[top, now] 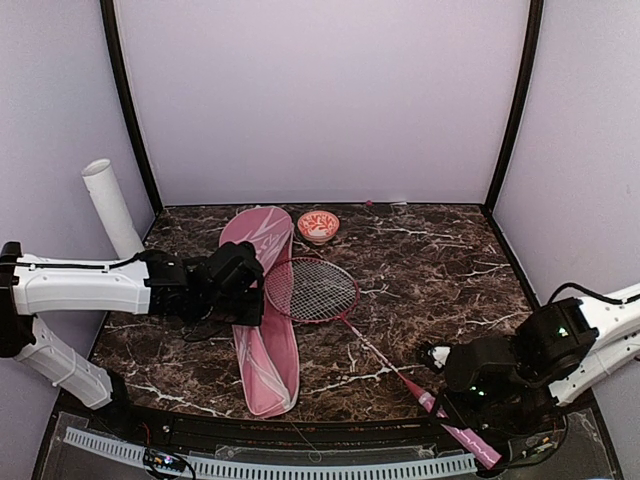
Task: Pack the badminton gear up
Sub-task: Pick up the racket bag from the center of the board.
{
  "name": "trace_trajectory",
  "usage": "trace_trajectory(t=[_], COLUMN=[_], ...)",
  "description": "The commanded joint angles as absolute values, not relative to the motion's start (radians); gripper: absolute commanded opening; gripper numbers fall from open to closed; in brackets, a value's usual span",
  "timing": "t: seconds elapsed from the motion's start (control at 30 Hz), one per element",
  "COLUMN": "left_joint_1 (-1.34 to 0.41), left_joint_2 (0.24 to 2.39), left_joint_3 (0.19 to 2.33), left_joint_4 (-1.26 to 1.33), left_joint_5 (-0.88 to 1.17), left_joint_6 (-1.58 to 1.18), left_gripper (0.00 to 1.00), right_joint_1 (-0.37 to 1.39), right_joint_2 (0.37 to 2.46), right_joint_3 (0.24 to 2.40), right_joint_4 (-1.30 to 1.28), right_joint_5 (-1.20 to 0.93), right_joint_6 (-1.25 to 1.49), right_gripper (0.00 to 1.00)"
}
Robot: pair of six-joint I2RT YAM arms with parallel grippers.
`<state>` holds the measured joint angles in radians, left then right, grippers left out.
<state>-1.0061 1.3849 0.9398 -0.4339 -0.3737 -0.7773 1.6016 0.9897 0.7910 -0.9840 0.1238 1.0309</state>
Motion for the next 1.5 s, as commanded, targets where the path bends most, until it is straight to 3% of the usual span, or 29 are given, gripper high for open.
trace_trajectory(t=[0.0, 0.27, 0.73, 0.93, 1.47], left_joint_1=[-1.003, -1.003, -1.003, -1.003, -1.003], left_joint_2=[1.337, 1.309, 1.314, 1.342, 1.415], left_joint_3=[0.926, 0.890, 0.806, 0.804, 0.789], left_joint_4=[-0.383, -0.327, -0.182, -0.148, -0.028], left_joint_5=[-0.367, -0.314, -0.175, -0.130, -0.013], left_joint_6=[-0.756, -0.741, -0.698, -0.661, -0.614], left_gripper=[0.00, 0.00, 0.00, 0.00, 0.00], right_joint_1=[1.614, 1.607, 1.419, 1.394, 1.322], right_joint_2=[0.985, 1.193, 1.437, 1.584, 1.820], right_joint_3=[0.844, 0.967, 1.076, 1.196, 1.275], right_joint_4=[-0.946, -0.915, -0.617, -0.568, -0.346], right_joint_5=[0.204, 0.296, 0.179, 0.137, 0.109], right_joint_6=[1.015, 0.953, 0.889, 0.882, 0.906], right_gripper=[0.00, 0.00, 0.00, 0.00, 0.00])
